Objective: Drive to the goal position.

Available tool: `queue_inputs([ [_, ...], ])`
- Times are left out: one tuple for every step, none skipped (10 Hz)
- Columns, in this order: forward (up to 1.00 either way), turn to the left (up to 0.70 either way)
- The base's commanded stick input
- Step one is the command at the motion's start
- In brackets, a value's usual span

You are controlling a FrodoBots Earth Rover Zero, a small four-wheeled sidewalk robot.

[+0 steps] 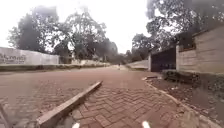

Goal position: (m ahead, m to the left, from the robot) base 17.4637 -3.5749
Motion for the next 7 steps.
queue_inputs([
  [0.50, 0.00],
  [0.50, 0.04],
  [0.50, 0.08],
  [0.50, -0.48],
  [0.50, -0.45],
  [0.50, -0.45],
  [0.50, -0.17],
])
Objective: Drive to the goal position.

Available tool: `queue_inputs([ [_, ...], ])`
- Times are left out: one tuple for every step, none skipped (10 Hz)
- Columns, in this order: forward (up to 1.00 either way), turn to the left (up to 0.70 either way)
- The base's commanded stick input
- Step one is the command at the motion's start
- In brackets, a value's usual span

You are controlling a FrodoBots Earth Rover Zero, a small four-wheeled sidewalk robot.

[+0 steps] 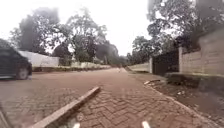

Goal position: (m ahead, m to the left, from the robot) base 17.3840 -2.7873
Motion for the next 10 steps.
queue_inputs([
  [0.50, 0.11],
  [0.50, 0.00],
  [0.50, 0.00],
  [0.50, -0.50],
  [0.50, -0.50],
  [0.50, -0.46],
  [0.50, -0.20],
  [0.50, 0.05],
  [0.50, 0.05],
  [0.50, 0.02],
])
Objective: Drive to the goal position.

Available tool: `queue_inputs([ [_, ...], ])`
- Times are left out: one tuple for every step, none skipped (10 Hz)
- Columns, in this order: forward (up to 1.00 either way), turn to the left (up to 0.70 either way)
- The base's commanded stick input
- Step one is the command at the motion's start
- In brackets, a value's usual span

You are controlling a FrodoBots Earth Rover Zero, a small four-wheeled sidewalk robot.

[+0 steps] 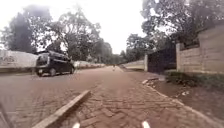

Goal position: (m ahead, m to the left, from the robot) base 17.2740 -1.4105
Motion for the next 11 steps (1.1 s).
queue_inputs([
  [0.50, 0.00],
  [0.50, 0.00],
  [0.50, 0.01],
  [0.50, 0.08],
  [0.50, 0.15],
  [0.50, 0.00],
  [0.50, 0.00],
  [0.50, 0.00],
  [0.50, 0.00],
  [0.50, 0.19],
  [0.50, 0.10],
])
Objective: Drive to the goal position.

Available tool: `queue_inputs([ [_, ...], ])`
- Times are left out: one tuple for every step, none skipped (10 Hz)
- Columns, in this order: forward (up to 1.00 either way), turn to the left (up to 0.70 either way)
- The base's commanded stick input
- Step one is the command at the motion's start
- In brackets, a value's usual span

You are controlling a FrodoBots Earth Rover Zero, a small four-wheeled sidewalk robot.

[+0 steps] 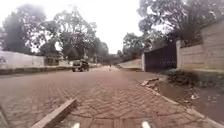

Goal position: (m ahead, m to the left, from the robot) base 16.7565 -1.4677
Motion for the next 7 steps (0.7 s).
queue_inputs([
  [0.50, 0.01],
  [0.50, 0.00],
  [0.50, 0.00],
  [0.50, 0.00],
  [0.50, 0.00],
  [0.50, 0.00],
  [0.50, 0.00],
])
